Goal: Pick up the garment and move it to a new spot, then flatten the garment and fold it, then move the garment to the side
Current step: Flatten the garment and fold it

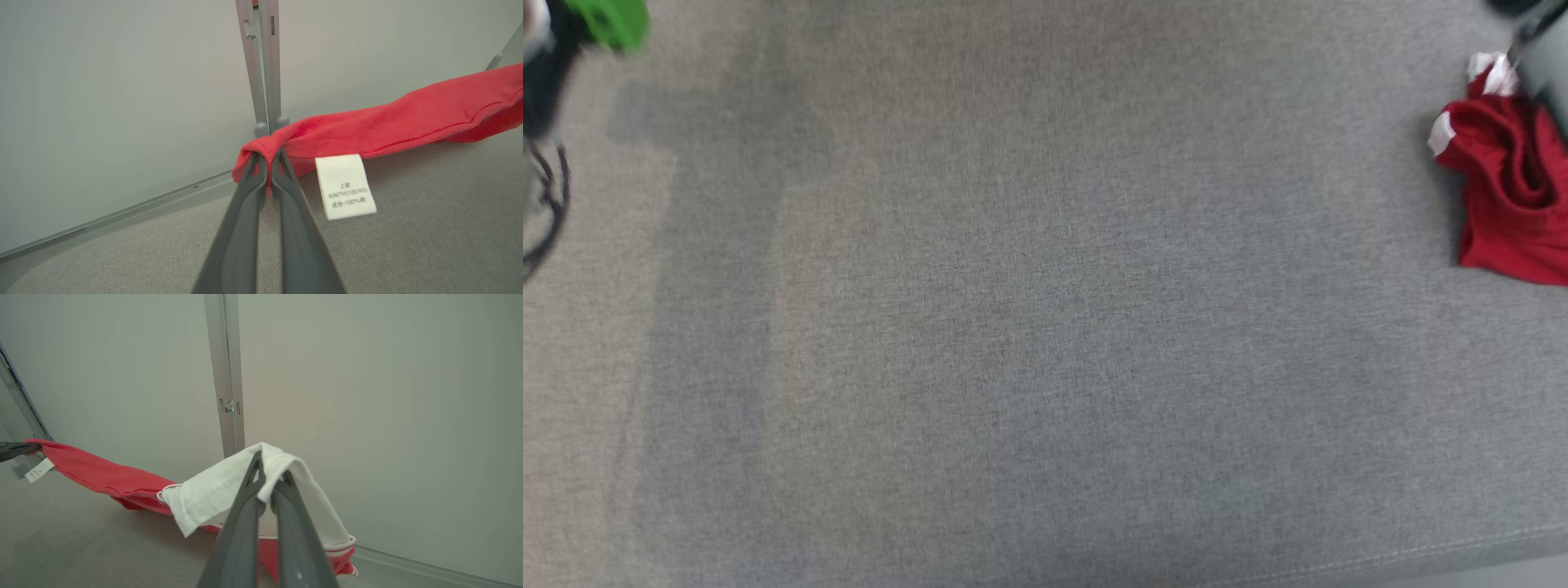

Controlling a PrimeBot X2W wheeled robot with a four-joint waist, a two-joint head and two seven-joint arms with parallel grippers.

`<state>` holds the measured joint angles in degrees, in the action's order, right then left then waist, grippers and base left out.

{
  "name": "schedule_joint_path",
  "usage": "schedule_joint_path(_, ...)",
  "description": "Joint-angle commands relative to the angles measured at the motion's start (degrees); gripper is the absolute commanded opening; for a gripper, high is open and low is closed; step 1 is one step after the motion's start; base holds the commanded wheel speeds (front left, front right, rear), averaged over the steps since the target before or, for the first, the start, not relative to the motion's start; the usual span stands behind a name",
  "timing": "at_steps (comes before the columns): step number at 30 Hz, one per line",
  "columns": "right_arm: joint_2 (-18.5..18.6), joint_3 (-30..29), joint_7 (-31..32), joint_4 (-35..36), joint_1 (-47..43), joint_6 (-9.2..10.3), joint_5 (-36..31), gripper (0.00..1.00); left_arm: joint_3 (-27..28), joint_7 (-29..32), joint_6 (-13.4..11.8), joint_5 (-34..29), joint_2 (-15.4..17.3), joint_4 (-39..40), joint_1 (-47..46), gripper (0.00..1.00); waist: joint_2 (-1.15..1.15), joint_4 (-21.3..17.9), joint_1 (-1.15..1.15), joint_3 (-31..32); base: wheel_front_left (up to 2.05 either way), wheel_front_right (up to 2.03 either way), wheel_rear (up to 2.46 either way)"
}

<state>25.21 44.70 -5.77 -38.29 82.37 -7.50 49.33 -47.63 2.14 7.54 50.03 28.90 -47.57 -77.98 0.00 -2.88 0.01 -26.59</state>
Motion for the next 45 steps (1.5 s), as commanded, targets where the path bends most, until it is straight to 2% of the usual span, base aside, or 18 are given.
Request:
schedule_joint_path(1,1.3,0.96,1.06,1.33,-2.7,0.02,1.03,0.0,-0.88,0.9,-0.1,1.69,1.53,1.29,2.38,0.0,0.0,-0.67,-0.01,5.52,0.0,0.0,0.0)
schedule_joint_path(9,9.14,9.29,13.44,13.46,-20.79,0.02,8.83,0.0,-7.68,13.92,-0.1,13.75,9.3,11.26,19.01,0.0,0.0,-1.53,-0.01,16.31,0.0,0.0,0.0)
schedule_joint_path(16,17.24,12.7,24.36,24.86,-33.26,0.01,13.93,0.0,-11.26,21.76,-0.79,19.23,16.84,21.22,30.46,0.0,0.0,-2.03,-0.01,22.84,0.0,0.0,0.0)
schedule_joint_path(24,25.65,12.63,38.5,38.48,-45.78,0.02,17.47,0.0,-14.16,28.67,-5.85,24.67,25.51,36.51,41.32,0.0,0.0,-2.86,-0.01,27.05,0.0,0.0,0.0)
schedule_joint_path(30,30.76,7.41,45.87,48.01,-53.36,0.02,19.55,0.0,-15.93,33.91,-10.65,29.26,32.53,49.27,46.85,0.0,0.0,-3.36,-0.01,27.41,0.0,0.0,0.0)
schedule_joint_path(33,30.9,3.89,48.42,50.32,-56.01,0.02,19.28,0.0,-15.92,35.56,-12.45,31.07,34.86,53.64,47.92,0.0,0.0,-3.39,-0.01,27.14,0.0,0.0,0.0)
schedule_joint_path(37,29.31,-0.77,51.93,50.53,-58.64,0.02,19.23,0.0,-15.65,38.2,-13.75,32.47,35.85,56.46,46.72,0.0,0.0,-2.99,-0.01,26.04,0.0,0.0,0.0)
schedule_joint_path(40,27.32,-4.09,54.94,49.7,-59.04,0.02,19.2,0.0,-15.05,40.73,-13.96,33.06,35.08,56.53,44.14,0.0,0.0,-2.54,-0.01,24.04,0.0,0.0,0.0)
schedule_joint_path(45,22.28,-9.3,61.21,46.56,-56.24,0.01,17.83,0.0,-14.51,46.86,-13.17,32.91,31.73,53.07,38.52,0.0,0.0,-1.55,-0.01,19.14,0.0,0.0,0.0)
